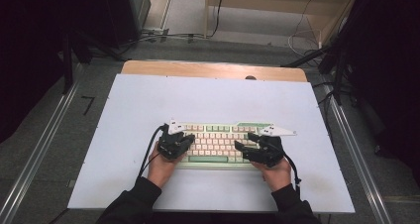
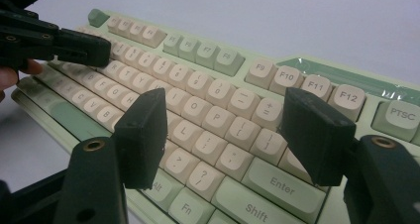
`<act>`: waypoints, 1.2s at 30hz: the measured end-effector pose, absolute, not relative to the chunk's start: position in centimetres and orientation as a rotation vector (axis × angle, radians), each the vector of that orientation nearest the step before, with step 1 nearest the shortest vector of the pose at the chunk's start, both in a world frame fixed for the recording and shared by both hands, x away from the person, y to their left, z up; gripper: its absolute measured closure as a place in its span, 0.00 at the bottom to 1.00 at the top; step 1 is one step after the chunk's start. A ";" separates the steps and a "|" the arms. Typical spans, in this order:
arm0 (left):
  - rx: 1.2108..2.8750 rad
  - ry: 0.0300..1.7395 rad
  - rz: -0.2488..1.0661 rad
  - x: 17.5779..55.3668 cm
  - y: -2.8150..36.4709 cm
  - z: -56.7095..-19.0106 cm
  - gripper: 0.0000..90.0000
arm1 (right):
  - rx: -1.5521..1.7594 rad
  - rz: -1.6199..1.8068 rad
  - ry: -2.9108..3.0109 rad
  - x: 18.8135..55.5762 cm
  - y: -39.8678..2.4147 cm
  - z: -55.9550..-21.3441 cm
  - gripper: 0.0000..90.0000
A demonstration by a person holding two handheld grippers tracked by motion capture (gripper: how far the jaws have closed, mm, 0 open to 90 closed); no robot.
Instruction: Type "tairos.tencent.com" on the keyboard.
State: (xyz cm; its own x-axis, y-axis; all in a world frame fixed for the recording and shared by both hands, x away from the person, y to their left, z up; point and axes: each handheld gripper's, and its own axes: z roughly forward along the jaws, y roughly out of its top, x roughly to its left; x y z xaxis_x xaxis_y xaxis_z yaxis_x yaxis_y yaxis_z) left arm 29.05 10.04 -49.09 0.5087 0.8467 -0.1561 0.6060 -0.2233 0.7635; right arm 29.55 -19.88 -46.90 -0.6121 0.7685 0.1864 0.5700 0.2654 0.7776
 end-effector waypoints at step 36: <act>1.770 1.270 0.457 27.0 13.9 -47.5 0.35 | 1.164 1.302 2.374 30.2 -17.6 -46.9 0.42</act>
